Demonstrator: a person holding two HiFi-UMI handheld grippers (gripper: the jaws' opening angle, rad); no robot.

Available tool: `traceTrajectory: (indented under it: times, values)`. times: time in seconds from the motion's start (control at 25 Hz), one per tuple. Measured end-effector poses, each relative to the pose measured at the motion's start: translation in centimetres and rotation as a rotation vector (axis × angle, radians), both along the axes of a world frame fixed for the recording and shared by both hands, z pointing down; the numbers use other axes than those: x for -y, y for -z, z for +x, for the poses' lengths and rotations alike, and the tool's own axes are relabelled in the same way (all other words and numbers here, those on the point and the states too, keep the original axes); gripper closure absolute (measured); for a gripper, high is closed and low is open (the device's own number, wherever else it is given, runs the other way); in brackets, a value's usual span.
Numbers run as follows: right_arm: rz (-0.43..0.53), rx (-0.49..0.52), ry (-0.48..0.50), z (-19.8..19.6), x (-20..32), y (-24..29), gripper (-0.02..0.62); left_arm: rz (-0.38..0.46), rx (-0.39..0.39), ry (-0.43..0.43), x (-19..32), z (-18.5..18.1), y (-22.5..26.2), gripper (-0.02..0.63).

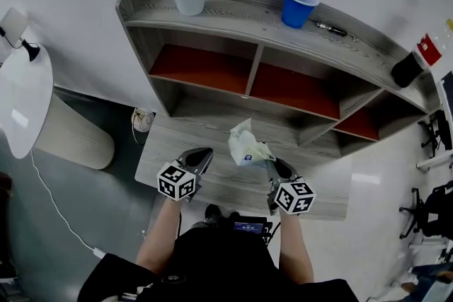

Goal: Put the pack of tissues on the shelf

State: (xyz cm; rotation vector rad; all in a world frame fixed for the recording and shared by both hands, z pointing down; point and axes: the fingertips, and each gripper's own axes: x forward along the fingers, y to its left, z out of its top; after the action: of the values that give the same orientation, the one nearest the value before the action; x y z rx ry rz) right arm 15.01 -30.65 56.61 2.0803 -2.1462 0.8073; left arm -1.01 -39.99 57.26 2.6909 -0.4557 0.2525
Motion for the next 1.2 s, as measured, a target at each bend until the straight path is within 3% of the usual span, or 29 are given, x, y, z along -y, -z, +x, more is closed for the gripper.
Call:
traceTrajectory:
  times: [0.48, 1.2]
  values:
    - [0.025, 0.003, 0.01, 1.8, -1.3, 0.6, 0.571, 0.035, 0.017, -0.099, -3.4, 3.2, 1.1, 0.604]
    - [0.039, 0.018, 0.07, 1.3, -1.6, 0.8, 0.57, 0.033, 0.024, -0.038, -4.2, 2.4, 1.2, 0.604]
